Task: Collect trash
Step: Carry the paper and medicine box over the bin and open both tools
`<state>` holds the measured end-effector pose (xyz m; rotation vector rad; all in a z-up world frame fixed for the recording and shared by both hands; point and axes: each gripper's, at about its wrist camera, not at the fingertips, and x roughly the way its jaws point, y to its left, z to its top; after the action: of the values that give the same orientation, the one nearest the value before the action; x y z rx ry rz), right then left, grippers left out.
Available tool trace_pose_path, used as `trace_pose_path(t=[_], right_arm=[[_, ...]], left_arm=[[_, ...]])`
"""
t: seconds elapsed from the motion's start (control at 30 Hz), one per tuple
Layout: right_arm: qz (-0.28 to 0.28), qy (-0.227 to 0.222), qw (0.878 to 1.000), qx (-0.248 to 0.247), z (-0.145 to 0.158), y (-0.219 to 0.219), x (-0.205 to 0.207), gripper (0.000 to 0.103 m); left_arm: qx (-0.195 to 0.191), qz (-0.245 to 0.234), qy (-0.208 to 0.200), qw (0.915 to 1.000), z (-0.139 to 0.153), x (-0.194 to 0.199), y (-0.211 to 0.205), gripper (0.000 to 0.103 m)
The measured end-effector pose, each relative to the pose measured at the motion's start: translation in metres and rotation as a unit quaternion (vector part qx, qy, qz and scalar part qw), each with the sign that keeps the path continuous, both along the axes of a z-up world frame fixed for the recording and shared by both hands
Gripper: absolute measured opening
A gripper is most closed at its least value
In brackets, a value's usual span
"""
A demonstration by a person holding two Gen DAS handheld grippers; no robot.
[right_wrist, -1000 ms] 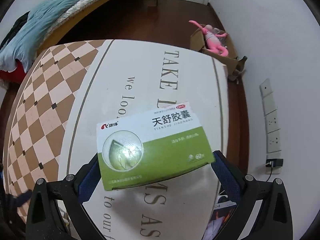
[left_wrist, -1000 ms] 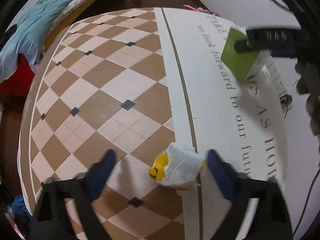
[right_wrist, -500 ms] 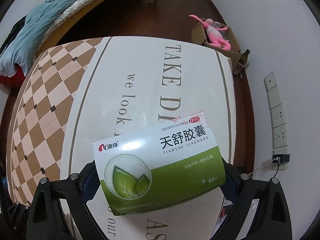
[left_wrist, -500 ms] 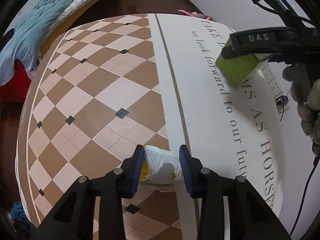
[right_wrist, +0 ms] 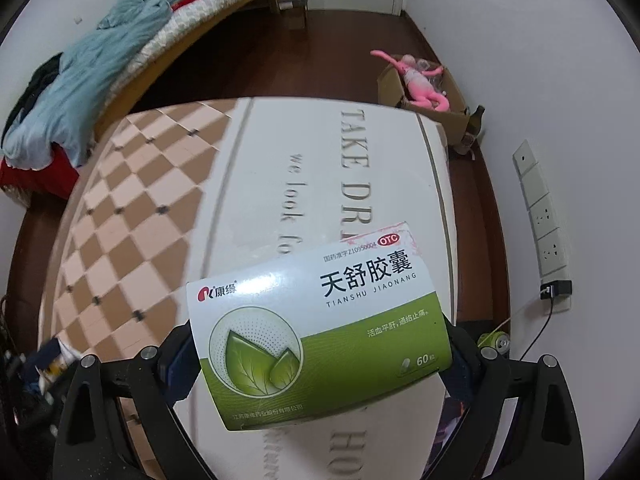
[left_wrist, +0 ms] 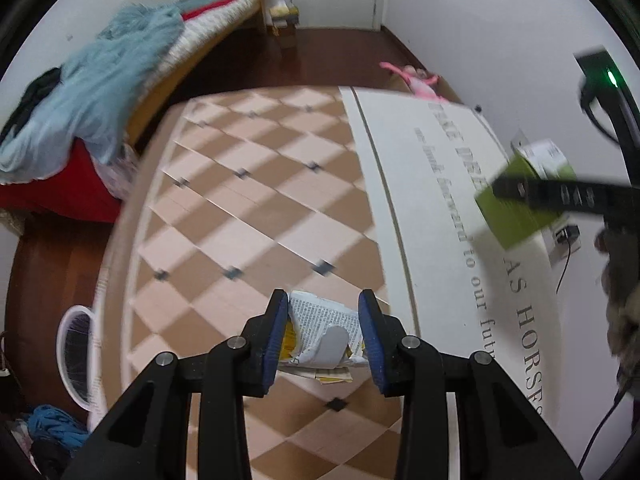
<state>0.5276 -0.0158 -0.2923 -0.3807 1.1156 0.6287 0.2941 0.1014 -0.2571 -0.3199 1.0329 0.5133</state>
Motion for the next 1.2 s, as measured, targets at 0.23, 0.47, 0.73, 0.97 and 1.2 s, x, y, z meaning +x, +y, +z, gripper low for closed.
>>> trace_pose_path(t=[0.23,0.47,0.73,0.97,1.2], right_arm=[[0.019,-0.004,0.998,0.052,0.056,0.016,-0.067,0.098],[0.085,0.0,0.991,0.104,0.106,0.077,-0.162,0.097],[0.169,0.027,0.975,0.141,0.123,0.188,-0.29,0.097],[0.214,0.077,0.966,0.122,0.075,0.29,-0.389,0.097],[0.214,0.146,0.963,0.076,-0.015,0.367,-0.436,0.097]], left_arm=[[0.035,0.034,-0.048,0.9977,0.064,-0.049,0.036,0.033],[0.052,0.086,-0.088,0.9911,0.121,-0.135,0.089,0.033],[0.07,0.163,-0.092,0.9799,0.141,-0.254,0.167,0.033],[0.06,0.247,-0.062,0.9651,0.106,-0.355,0.242,0.033],[-0.014,0.303,-0.025,0.9526,0.023,-0.406,0.302,0.033]])
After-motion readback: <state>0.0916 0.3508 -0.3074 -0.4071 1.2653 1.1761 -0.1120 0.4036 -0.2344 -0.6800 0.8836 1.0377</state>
